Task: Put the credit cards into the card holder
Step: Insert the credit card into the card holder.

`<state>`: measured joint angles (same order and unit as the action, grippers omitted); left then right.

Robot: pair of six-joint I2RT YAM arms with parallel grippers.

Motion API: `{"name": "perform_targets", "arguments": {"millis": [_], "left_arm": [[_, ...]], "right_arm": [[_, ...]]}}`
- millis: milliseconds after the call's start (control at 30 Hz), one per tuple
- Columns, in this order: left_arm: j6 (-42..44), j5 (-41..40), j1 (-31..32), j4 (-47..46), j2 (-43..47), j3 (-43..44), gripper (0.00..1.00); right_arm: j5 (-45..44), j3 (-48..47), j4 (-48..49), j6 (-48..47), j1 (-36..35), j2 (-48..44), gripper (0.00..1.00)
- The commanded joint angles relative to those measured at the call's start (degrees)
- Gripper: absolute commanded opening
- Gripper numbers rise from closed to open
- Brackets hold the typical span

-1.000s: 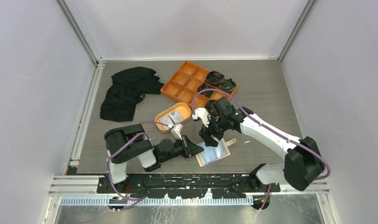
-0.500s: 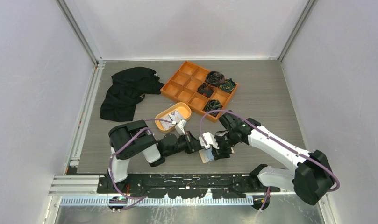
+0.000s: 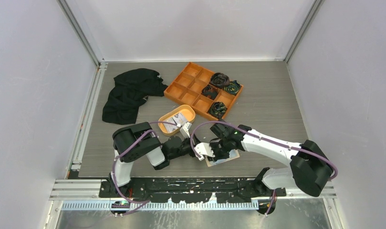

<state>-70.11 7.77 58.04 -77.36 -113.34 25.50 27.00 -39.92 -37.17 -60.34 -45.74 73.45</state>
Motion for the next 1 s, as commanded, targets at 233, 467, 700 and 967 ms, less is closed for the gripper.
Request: {"name": "perform_targets", "arguments": {"millis": [233,467,700,967], "left_arm": [[0.1,1.7,-0.4,-4.0,-0.7,1.2,0.07],[0.0,2.2,-0.8,-4.6,-0.7,0.6,0.14],[-0.1,2.5,-1.0,-4.6,-0.7,0.6,0.14],[-0.4,2.9,-1.3,-4.6,-1.4,1.1,0.0]], "right_arm": [[-5.8,-1.9,3.3,1.8,-1.7,1.6,0.15],[-11.1,-1.4,2.2,1.1,-1.6,1.9,0.12],[-13.3,-2.7,0.0,1.9,-0.1,1.8,0.12],[-13.9,-3.9,-0.6,4.4,3.8,0.3,0.12]]}}
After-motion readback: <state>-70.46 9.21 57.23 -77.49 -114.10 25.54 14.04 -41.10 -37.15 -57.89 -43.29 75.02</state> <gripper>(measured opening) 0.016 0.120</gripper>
